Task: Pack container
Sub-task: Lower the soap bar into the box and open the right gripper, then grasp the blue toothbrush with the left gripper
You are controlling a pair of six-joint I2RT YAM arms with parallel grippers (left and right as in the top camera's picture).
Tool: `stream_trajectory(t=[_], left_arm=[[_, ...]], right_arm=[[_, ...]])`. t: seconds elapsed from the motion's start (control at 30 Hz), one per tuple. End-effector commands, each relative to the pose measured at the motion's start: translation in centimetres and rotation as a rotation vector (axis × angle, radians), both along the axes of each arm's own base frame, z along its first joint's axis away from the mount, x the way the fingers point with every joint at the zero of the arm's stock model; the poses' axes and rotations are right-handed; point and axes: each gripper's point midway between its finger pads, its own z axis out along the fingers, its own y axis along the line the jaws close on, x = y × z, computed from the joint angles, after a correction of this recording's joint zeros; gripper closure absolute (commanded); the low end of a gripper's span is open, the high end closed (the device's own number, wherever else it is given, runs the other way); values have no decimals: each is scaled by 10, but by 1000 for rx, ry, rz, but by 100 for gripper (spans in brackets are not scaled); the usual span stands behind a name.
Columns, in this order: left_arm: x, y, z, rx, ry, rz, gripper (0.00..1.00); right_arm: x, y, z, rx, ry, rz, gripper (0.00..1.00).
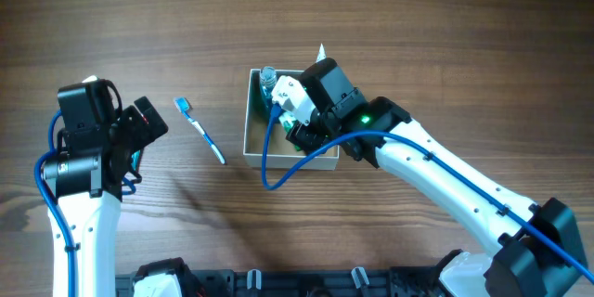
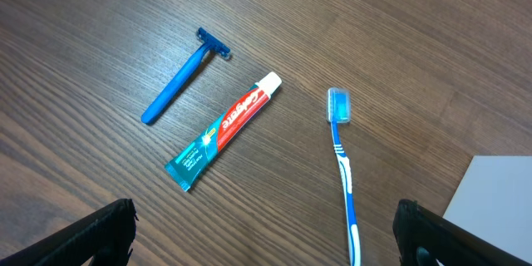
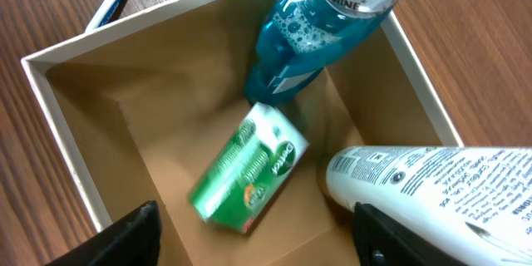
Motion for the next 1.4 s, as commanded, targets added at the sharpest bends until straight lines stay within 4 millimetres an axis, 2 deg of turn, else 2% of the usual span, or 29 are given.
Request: stream_trajectory(t=[0.0,0.07,0.1,0.13,0.17,0.2,0.23,0.27,0.3,0.33,0.37,0.43,0.47,0.5,0.53,0.63,0.67,0.87,0.97,1.13,1.27,1.3,1.37], left_arm=[[4,0,6,10,-13,-19,0],[4,0,6,10,-13,-19,0],[4,0,6,10,-14,-19,0],[6,0,8,12,-23,-19,0],[6,-1,8,5,-25,-24,0],[10,-14,7,-56,-38,-69,0],[11,-22,7,-92,-45,-96,0],[13,-29,7,-108,-50,-121,0],[14,-36,7,-108,-50,-144,1],[16,-44,8,-95,-48,-170,1],[17,-52,6,-78,-40,-170,0],[21,-79,-5,-79,5,-247,1],[23,-86,-12,-83,32,-265,0],[26,-90,-22,-97,67,-257,0],[29,-92,-40,-119,123,-238,0],[38,-88,-81,-155,232,-168,0],[45,-85,-101,-158,270,-154,0],[60,-87,-150,-166,342,-150,0],[60,-87,-167,-167,375,-143,0],[70,-87,-177,-171,355,-126,0],[64,-86,-191,-173,398,-119,2],[63,-86,-193,-173,407,-118,4],[63,-86,-193,-173,408,-118,16]], right_arm=[[2,-4,36,82,-34,-112,32],[4,-17,69,167,-74,-259,34],[7,-33,94,224,-124,-387,33],[12,-55,113,264,-178,-536,32],[15,-87,132,302,-236,-721,27],[13,-130,142,326,-270,-924,20],[10,-154,140,330,-254,-1028,16],[9,-173,132,330,-212,-1114,7],[7,-186,121,334,-142,-1178,3],[6,-193,111,338,-76,-1207,0],[6,-208,95,333,22,-1258,0],[8,-227,70,343,139,-1331,0],[9,-233,61,345,184,-1355,0],[10,-236,55,342,210,-1368,0],[11,-239,45,328,251,-1379,0],[10,-240,26,253,306,-1369,0],[9,-240,19,226,327,-1364,0],[8,-240,14,208,340,-1361,0],[7,-240,13,205,344,-1362,0],[6,-240,13,199,349,-1363,0],[6,-240,13,199,349,-1363,0],[5,-240,13,197,351,-1363,0],[4,-240,12,192,356,-1364,0]])
